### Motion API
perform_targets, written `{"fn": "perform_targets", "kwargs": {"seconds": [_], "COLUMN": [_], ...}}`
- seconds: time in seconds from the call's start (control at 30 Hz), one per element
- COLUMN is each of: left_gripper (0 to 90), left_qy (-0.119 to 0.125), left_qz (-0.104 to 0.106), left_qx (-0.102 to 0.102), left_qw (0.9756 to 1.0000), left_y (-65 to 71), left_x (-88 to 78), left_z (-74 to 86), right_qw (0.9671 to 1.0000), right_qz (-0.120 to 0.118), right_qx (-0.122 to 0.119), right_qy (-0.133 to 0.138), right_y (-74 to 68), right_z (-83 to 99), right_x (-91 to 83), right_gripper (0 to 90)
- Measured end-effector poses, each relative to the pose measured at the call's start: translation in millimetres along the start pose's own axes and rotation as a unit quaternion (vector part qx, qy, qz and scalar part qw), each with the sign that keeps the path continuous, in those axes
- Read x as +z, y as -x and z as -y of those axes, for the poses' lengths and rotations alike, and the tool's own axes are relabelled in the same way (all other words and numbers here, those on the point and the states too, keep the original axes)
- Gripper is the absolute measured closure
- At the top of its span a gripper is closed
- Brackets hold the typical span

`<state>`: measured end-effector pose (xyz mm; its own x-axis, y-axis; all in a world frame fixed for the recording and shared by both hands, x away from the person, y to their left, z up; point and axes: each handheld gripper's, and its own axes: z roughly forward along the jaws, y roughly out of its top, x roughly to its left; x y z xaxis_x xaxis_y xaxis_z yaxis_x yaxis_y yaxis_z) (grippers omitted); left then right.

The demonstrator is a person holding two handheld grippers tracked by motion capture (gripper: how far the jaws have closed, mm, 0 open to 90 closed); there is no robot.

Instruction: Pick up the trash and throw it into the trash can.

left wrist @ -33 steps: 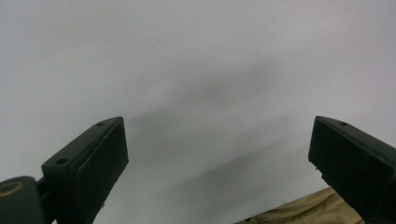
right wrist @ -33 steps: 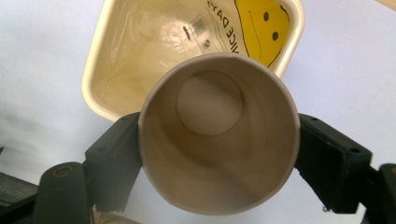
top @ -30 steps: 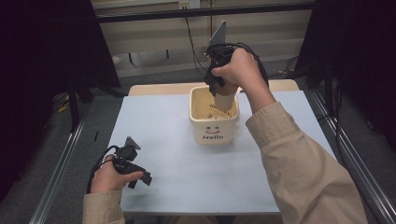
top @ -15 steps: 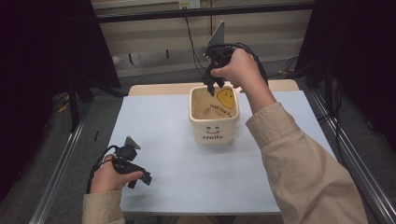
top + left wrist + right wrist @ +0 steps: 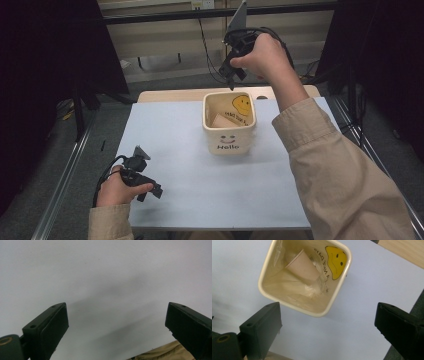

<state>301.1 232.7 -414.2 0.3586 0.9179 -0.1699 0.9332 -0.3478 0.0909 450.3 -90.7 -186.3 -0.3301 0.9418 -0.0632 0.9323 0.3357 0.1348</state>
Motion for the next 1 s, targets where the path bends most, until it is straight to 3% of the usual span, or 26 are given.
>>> {"fn": "perform_targets", "kwargs": {"seconds": [0.13,0.43,0.73,0.93,1.0], "left_gripper": [4.6,4.6,4.6,4.6,4.6], "left_qy": [-0.001,-0.001,0.0,0.008,0.005], "left_qz": [-0.001,-0.002,-0.001,-0.004,-0.002], "left_qx": [-0.001,-0.002,0.001,-0.004,-0.003], "left_qw": [1.0,1.0,1.0,1.0,1.0], "left_y": [0.3,0.4,-1.0,1.6,1.8], "left_x": [0.0,0.3,-1.4,-0.4,-0.7], "left_z": [0.3,0.2,0.5,-0.7,-0.9], "right_qw": [1.0,0.9999,0.9999,0.9997,0.9997], "right_qz": [-0.003,-0.003,0.001,-0.006,0.002], "right_qx": [0.002,-0.004,0.004,0.011,0.012], "right_qy": [0.009,0.015,0.015,0.022,0.021], "right_y": [2.8,9.7,36.7,59.2,64.9], "right_z": [4.0,15.5,47.6,77.9,87.0], "right_x": [-16.1,-19.0,-6.8,6.3,11.3], "right_gripper": [7.0,6.8,6.7,6.4,5.8]}}
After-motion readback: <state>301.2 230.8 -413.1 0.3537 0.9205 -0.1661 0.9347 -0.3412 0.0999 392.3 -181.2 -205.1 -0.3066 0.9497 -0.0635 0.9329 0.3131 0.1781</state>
